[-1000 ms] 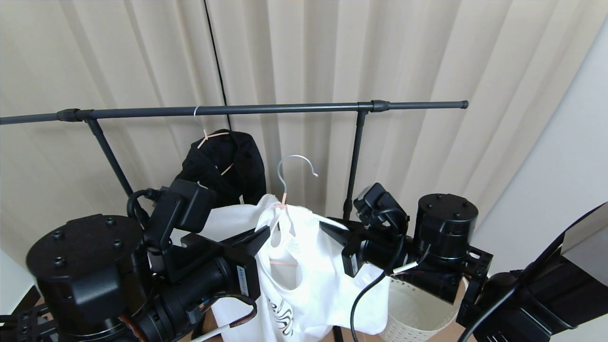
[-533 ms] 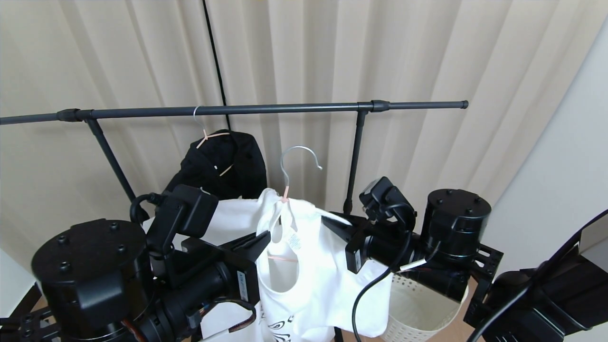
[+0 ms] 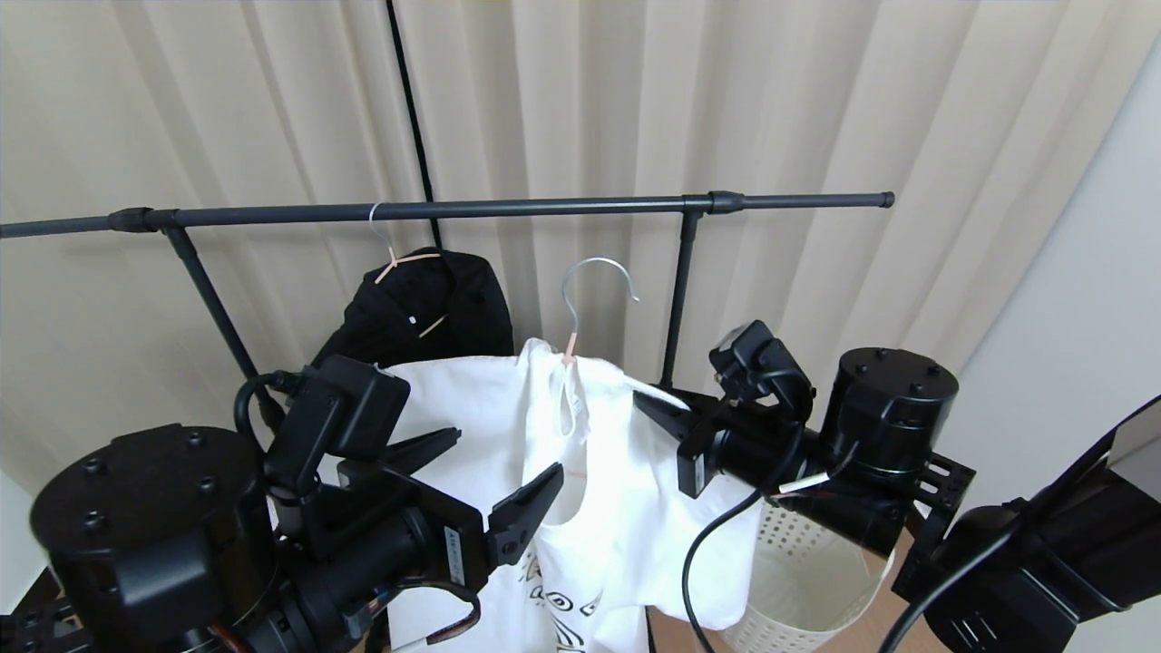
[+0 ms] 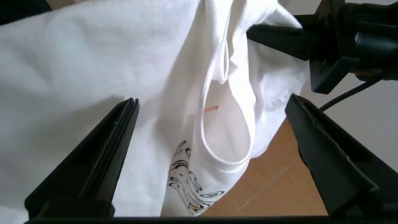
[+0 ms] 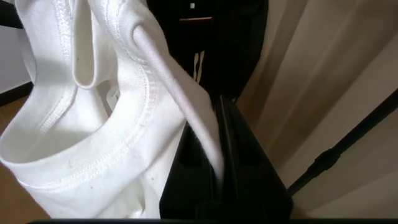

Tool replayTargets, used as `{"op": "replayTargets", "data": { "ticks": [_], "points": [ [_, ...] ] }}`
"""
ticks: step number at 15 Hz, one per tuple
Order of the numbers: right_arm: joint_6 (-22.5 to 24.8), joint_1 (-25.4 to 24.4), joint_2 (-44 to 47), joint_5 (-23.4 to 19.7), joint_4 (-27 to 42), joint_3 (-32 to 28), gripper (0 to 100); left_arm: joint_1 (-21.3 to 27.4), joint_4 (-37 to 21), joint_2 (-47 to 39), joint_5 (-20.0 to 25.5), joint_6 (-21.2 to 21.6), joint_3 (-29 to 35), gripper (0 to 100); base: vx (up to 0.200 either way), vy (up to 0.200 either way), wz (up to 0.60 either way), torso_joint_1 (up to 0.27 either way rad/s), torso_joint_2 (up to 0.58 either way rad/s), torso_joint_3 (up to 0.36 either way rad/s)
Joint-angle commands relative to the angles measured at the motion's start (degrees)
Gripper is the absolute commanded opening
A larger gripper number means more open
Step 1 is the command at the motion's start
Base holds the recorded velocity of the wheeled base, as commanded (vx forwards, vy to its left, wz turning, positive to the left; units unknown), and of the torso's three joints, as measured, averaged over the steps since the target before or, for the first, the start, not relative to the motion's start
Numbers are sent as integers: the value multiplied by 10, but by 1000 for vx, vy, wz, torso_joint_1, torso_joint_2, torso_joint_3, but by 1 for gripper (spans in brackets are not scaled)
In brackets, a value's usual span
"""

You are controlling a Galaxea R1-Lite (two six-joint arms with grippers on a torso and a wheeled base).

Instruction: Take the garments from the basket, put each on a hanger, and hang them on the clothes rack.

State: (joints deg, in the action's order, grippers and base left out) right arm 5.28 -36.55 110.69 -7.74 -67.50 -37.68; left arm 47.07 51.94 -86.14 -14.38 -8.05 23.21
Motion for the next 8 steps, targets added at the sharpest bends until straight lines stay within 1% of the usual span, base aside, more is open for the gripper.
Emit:
{"op": "replayTargets", "data": {
  "ticks": [1, 3, 5, 6, 8],
  "points": [
    [3, 25, -7, -21, 0, 1, 0, -1, 0, 22, 1, 6, -1, 100, 0, 0, 0, 0, 0, 0],
    [6, 53, -15, -47, 0, 4, 0, -5, 0, 40, 2, 15, -6, 100, 0, 0, 0, 0, 0, 0],
    [22, 82, -23, -76, 0, 6, 0, -27, 0, 41, 5, 19, -6, 100, 0, 0, 0, 0, 0, 0],
    [24, 89, -24, -83, 0, 7, 0, -30, 0, 41, 7, 20, -6, 100, 0, 0, 0, 0, 0, 0],
    [34, 125, -26, -122, 0, 10, 0, -58, 0, 46, 36, 21, -8, 100, 0, 0, 0, 0, 0, 0]
  ]
}}
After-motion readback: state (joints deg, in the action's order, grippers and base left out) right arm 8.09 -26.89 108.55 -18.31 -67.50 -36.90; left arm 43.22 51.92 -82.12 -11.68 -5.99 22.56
